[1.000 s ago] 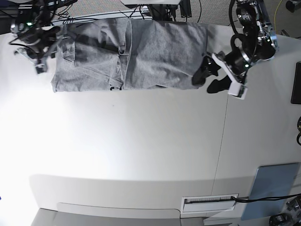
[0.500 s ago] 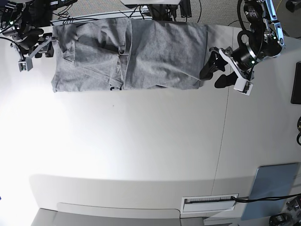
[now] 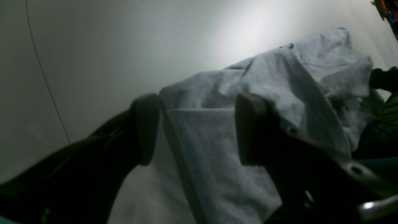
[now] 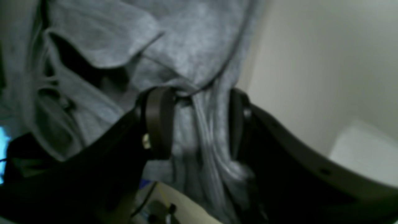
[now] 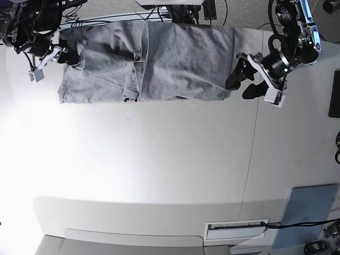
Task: Fold the T-shirt properly
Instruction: 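Grasp the strip end with the right gripper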
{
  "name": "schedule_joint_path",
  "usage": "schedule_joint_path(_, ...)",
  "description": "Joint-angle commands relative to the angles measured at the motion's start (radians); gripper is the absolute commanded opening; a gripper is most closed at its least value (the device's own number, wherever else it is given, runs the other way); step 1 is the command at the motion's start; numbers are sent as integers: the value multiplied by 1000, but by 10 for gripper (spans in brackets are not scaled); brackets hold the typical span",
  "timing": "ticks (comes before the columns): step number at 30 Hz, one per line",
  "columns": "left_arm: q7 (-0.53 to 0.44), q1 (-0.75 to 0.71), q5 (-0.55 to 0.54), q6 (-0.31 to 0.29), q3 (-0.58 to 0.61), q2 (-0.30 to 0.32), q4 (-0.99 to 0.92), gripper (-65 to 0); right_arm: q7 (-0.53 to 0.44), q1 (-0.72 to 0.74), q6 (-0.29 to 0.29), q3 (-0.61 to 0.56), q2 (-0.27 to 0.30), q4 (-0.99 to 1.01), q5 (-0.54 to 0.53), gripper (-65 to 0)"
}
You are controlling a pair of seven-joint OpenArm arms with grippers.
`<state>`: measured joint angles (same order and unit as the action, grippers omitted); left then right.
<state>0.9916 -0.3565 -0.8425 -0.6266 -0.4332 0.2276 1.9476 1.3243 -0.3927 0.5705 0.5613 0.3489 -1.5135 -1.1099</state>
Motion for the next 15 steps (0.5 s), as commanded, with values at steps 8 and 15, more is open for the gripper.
schedule_joint_path(8, -20, 2, -23, -7, -4, 8, 16, -269, 59, -9, 45, 2, 11, 3, -53, -376)
schedule_joint_path(15, -20, 2, -23, -6, -4, 8, 16, -269, 0, -9, 95, 0, 11, 3, -53, -497)
